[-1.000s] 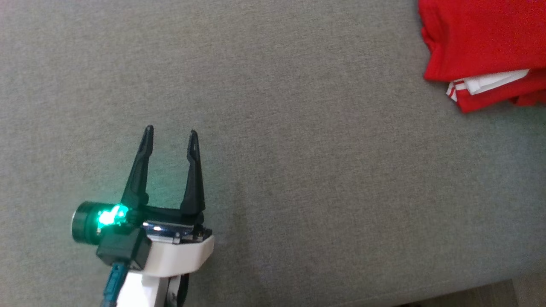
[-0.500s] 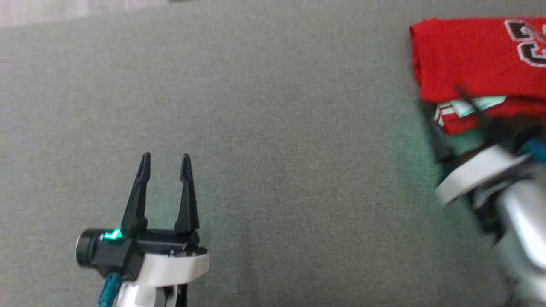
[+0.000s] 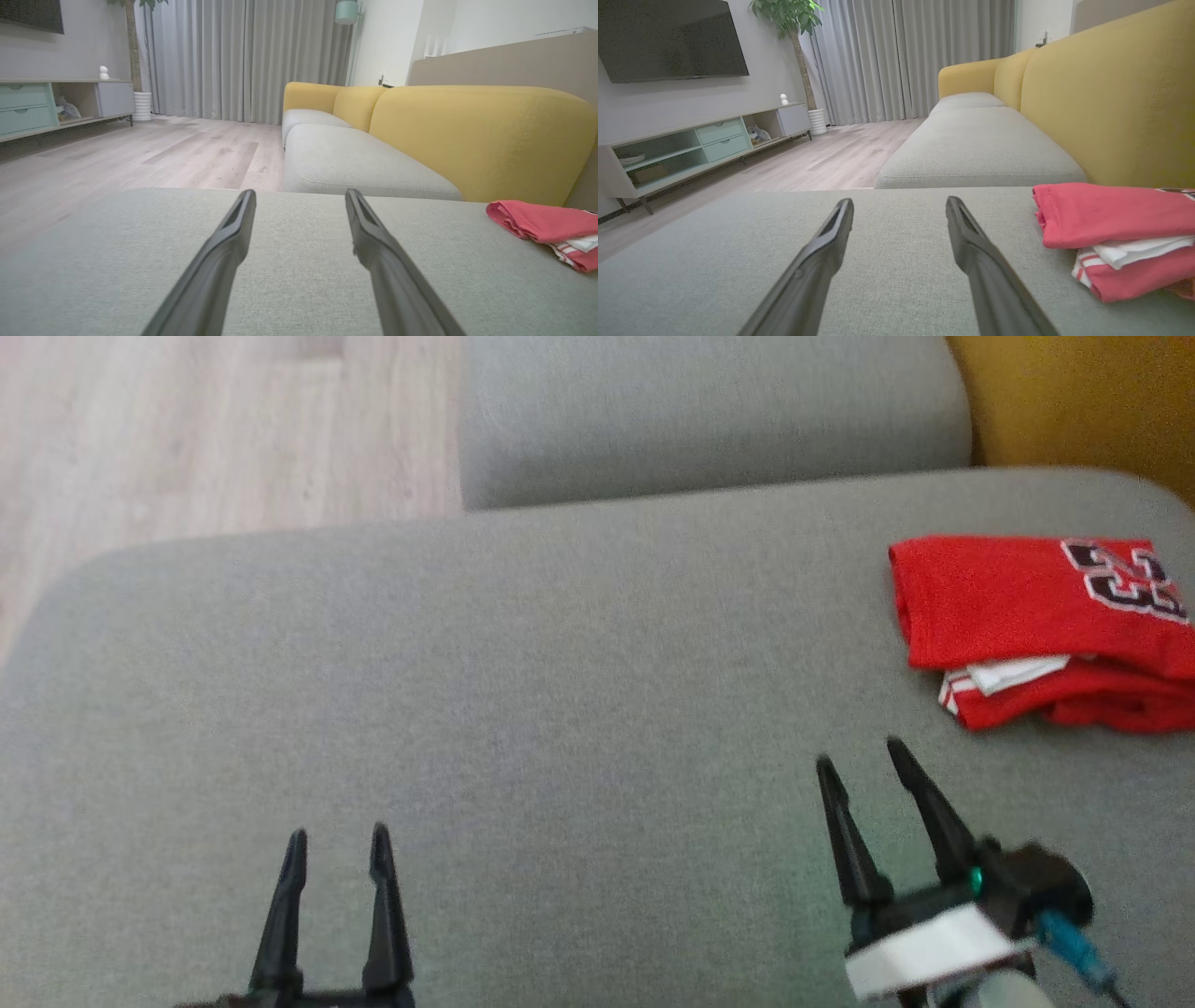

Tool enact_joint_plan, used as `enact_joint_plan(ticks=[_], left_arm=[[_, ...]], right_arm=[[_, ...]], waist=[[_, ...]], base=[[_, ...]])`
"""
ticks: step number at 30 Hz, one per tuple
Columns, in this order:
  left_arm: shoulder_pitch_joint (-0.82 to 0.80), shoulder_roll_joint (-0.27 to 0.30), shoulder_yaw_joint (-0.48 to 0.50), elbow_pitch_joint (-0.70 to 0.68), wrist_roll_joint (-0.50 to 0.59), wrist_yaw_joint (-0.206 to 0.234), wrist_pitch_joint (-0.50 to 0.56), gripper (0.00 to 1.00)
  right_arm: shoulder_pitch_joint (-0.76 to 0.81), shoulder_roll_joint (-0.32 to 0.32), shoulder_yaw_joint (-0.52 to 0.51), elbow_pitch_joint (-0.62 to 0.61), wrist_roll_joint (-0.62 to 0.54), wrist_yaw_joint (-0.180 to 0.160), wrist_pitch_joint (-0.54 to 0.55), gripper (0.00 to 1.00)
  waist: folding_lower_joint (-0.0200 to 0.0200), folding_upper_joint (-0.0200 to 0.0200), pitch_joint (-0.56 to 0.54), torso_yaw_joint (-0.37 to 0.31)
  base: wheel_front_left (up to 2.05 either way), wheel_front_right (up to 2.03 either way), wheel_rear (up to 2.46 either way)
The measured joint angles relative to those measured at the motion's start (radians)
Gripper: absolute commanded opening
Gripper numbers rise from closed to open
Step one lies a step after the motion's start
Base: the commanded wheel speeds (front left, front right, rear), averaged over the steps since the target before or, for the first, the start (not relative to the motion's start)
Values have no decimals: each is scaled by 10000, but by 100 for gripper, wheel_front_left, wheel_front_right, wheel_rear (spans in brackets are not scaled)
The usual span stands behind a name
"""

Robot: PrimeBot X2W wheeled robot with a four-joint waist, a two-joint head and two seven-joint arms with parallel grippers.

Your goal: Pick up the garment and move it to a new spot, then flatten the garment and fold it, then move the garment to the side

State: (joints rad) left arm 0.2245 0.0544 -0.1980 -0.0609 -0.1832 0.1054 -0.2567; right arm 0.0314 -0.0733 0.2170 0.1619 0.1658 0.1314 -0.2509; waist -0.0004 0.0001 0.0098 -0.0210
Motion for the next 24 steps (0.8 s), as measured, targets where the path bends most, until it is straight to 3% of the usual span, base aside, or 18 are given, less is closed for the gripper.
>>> enact_joint_plan(ticks=[6, 24], left_arm=[[509, 15, 67, -69, 88, 13, 0, 100], [519, 19, 105, -10, 192, 4, 0, 100]], right_arm=[[981, 176, -265, -337, -525, 0, 0, 100], [1024, 234, -460, -491, -245, 0, 0, 100]], waist=[[3, 0, -507, 325], [4, 0, -671, 296]], base=[[0, 0, 0], [0, 0, 0]])
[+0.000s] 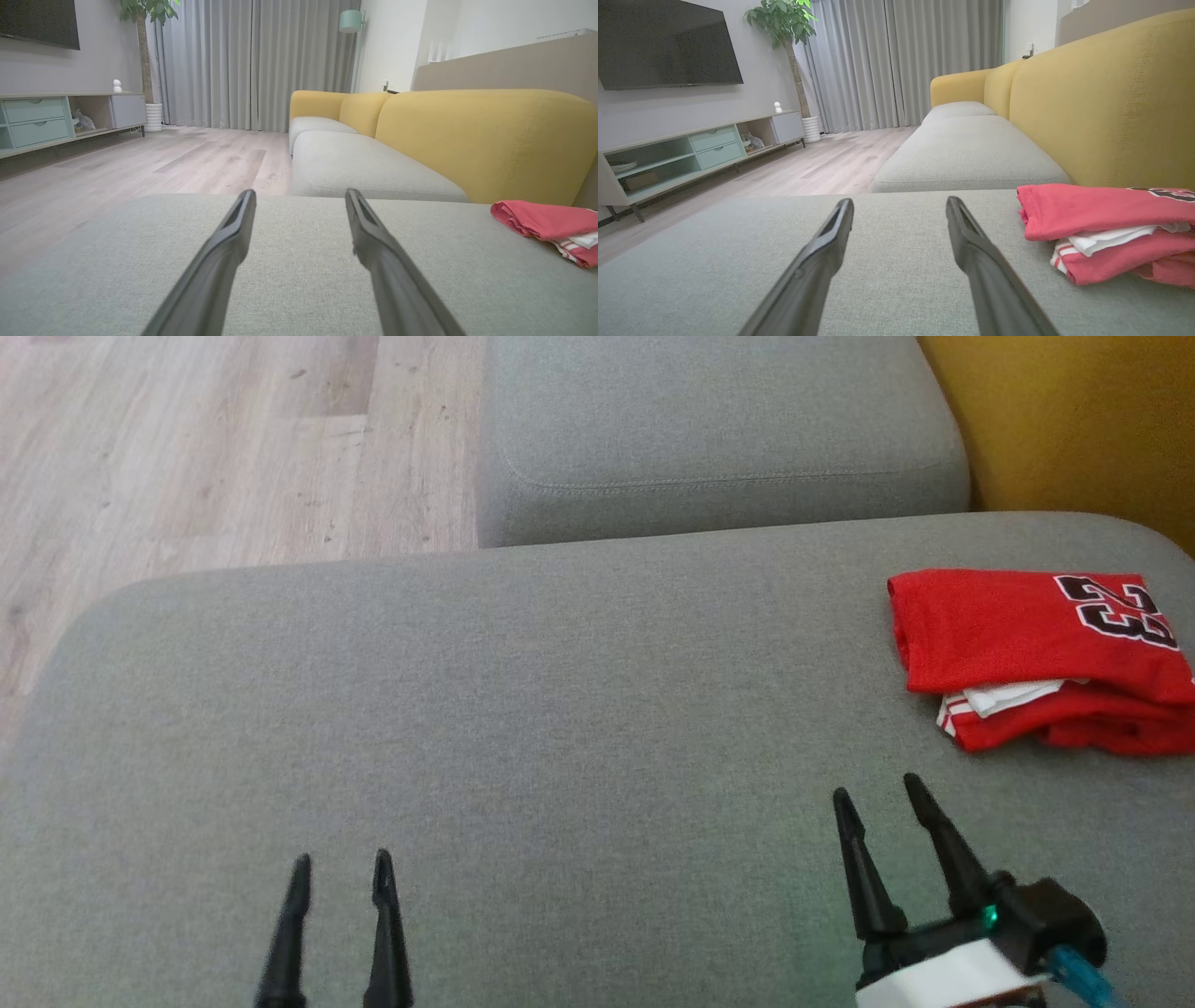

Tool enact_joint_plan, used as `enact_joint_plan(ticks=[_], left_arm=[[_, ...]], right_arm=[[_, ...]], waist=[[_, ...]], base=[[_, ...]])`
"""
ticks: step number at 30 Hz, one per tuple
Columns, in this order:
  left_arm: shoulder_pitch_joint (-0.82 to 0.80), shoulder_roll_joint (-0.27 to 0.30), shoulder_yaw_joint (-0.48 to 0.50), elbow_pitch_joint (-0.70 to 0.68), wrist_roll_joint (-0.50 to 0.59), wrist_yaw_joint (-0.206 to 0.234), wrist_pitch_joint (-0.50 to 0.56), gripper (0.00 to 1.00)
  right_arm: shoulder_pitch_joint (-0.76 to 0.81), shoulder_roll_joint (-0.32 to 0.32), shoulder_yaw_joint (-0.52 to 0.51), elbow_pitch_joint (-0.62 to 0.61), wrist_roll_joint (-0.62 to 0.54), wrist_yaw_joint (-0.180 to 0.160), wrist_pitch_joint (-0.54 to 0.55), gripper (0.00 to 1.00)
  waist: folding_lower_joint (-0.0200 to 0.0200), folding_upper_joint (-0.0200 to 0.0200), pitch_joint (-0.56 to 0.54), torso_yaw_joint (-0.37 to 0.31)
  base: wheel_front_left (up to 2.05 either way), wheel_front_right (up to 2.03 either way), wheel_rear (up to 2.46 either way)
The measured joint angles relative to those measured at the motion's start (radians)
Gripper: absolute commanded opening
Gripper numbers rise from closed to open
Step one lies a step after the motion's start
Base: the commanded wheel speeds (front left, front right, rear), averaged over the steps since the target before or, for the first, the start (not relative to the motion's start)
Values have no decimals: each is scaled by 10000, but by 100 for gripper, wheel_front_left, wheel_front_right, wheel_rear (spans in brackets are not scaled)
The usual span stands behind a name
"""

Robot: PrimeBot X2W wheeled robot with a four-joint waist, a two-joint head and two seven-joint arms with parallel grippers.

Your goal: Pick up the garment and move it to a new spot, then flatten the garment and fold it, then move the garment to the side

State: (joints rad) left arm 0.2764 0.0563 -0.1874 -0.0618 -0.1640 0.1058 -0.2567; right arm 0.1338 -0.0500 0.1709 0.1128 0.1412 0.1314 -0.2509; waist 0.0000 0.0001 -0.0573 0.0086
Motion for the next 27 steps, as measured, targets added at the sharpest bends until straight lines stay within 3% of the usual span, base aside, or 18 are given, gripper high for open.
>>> enact_joint_plan(ticks=[1, 8, 27], left_arm=[[0, 0, -8, 4, 52, -2, 0, 0], [185, -8, -48, 1053, 6, -4, 21, 0], [-186, 42, 96, 1423, -2462, -364, 456, 0]], right_arm=[[0, 0, 0, 0, 0, 0, 0, 0], [407, 0, 42, 1028, 46, 0, 48, 0], [266, -44, -194, 1106, 2535, 0, 462, 0]], waist=[[0, 0, 7, -12], [0, 0, 21, -25], [0, 0, 115, -34]], base=[[0, 0, 0], [0, 0, 0], [0, 0, 0]])
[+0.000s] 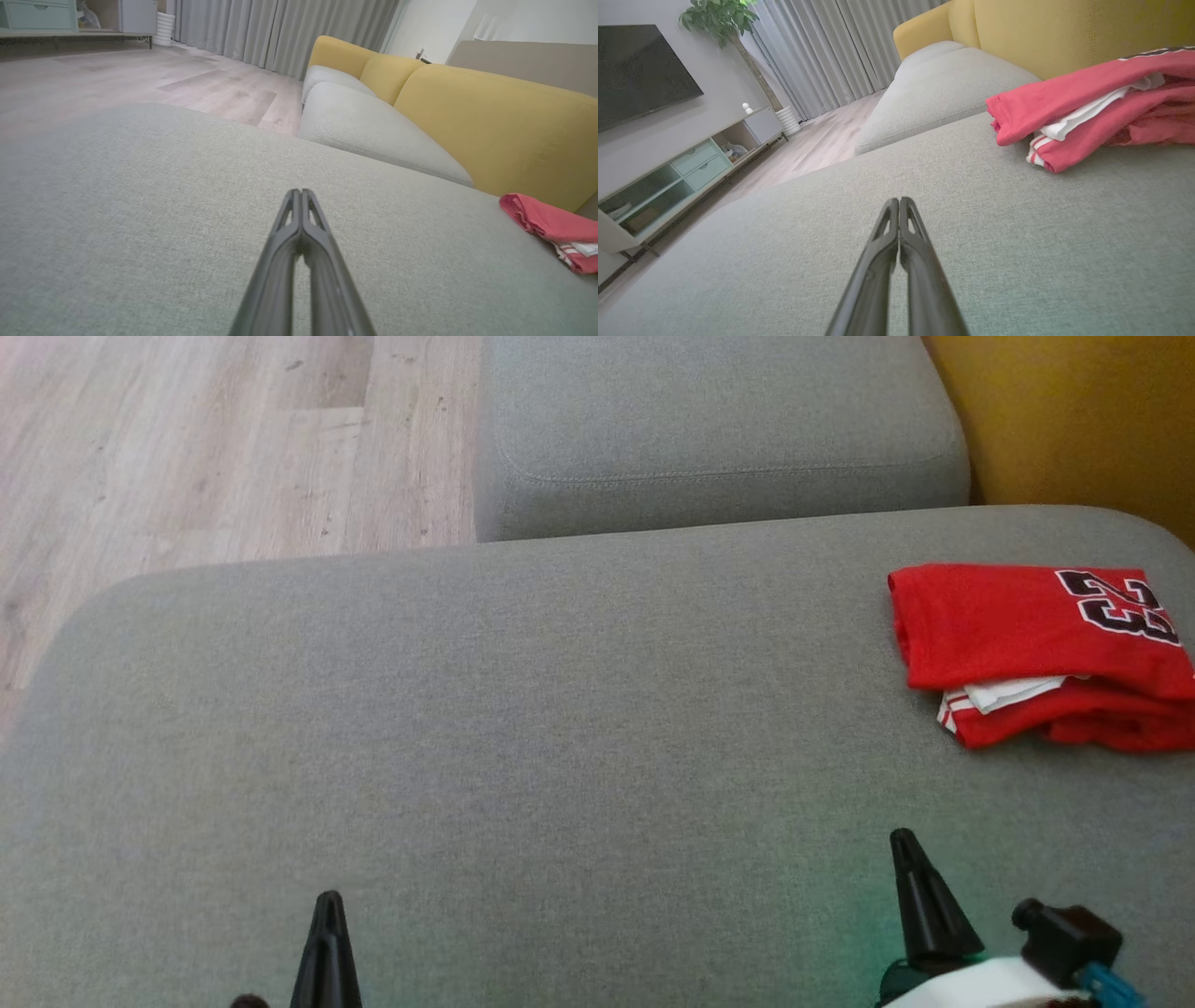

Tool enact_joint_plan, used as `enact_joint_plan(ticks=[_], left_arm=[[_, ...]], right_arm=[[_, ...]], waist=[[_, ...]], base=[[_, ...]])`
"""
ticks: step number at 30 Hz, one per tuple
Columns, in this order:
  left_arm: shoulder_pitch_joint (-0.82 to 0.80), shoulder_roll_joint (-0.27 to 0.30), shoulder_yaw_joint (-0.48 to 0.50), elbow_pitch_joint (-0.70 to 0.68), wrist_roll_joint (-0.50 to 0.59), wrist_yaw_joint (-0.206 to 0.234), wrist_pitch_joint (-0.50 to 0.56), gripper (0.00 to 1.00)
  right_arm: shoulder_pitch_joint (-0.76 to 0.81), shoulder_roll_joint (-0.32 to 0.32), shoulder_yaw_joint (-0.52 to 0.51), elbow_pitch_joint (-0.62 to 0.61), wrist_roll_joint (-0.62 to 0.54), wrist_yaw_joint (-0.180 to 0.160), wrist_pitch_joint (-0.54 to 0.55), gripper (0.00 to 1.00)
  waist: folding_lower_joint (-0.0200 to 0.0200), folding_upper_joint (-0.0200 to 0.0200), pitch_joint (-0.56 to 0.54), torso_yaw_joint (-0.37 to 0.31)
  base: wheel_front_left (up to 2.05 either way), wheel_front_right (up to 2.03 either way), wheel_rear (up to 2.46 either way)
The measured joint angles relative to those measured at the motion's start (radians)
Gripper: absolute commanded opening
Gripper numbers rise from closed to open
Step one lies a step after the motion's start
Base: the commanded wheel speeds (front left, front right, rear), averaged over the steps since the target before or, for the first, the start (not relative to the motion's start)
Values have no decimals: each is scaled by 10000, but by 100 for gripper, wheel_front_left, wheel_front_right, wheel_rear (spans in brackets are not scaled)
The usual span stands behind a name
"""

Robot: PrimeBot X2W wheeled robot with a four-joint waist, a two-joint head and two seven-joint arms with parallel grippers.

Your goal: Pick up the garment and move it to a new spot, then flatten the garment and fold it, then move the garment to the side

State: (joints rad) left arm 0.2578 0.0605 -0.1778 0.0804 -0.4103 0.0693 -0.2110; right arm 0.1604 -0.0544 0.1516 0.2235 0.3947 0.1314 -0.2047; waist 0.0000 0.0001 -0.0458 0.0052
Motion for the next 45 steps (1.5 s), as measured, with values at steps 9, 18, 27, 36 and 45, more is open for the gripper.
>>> enact_joint_plan(ticks=[9, 18, 27, 36, 45], left_arm=[[-204, 35, 146, 201, -1099, -176, 224, 0], [-502, 75, 249, 322, -2176, -345, 437, 0], [-751, 86, 441, 476, -3241, -476, 652, 0], [-961, 96, 550, 606, -4194, -619, 869, 0], [-1220, 104, 765, 780, -5250, -794, 1116, 0]], right_arm=[[-157, -19, -161, 50, 1099, 0, 205, 0], [-322, -36, -330, 63, 2192, 0, 397, 0], [-557, -67, -531, 117, 3275, 0, 650, 0], [-698, -81, -681, 167, 4215, 0, 836, 0], [-841, -90, -907, 192, 5290, 0, 1099, 0]], waist=[[0, 0, 42, -4], [0, 0, 85, -8], [0, 0, 127, -12], [0, 0, 165, -17], [0, 0, 208, -22]], base=[[0, 0, 0], [0, 0, 0], [0, 0, 0], [0, 0, 0], [0, 0, 0]])
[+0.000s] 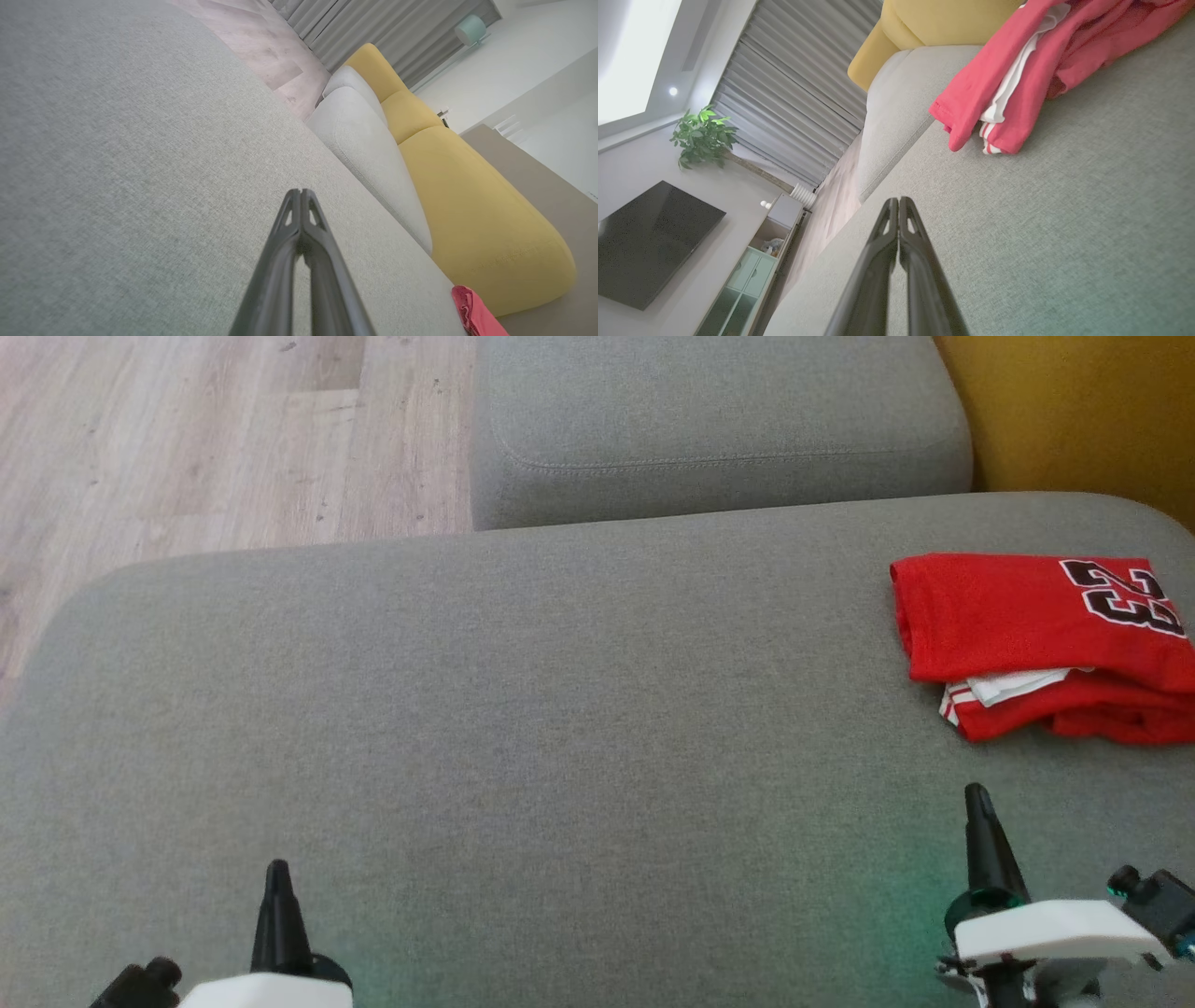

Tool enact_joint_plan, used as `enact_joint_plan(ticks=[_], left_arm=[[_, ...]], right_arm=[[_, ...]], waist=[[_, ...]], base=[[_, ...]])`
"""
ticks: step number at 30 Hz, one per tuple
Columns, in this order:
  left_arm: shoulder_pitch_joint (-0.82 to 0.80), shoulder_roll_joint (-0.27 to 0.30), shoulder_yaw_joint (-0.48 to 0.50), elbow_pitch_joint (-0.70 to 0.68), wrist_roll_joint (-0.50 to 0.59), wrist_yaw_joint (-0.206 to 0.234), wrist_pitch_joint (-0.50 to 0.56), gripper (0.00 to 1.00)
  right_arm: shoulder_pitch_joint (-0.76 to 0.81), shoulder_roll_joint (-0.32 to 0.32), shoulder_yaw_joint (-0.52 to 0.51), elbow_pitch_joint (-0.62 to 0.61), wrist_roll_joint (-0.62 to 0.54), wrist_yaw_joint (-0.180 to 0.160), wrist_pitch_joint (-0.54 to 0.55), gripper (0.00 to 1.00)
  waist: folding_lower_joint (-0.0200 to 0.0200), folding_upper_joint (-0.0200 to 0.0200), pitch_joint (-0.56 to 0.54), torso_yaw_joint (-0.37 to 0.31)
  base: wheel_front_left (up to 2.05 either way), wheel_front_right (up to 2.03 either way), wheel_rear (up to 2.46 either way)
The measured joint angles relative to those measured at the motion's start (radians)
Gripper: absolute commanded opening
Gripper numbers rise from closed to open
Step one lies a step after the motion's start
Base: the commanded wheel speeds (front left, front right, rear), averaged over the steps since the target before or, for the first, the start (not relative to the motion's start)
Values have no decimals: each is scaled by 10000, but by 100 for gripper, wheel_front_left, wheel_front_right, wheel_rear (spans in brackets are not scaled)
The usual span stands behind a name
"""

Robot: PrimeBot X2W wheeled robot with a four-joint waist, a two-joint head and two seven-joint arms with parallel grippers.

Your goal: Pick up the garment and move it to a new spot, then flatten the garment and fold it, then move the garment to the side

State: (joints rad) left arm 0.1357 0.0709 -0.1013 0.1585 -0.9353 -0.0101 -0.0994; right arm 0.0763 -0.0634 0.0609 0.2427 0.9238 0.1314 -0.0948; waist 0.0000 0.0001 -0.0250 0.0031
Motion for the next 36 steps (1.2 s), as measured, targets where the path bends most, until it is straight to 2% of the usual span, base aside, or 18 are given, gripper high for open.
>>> enact_joint_plan(ticks=[36], left_arm=[[-1049, 4, 742, 665, -4176, -646, 995, 0]], right_arm=[[-721, -13, -859, 173, 4230, 0, 968, 0]], waist=[[0, 0, 169, -19]], base=[[0, 0, 0]])
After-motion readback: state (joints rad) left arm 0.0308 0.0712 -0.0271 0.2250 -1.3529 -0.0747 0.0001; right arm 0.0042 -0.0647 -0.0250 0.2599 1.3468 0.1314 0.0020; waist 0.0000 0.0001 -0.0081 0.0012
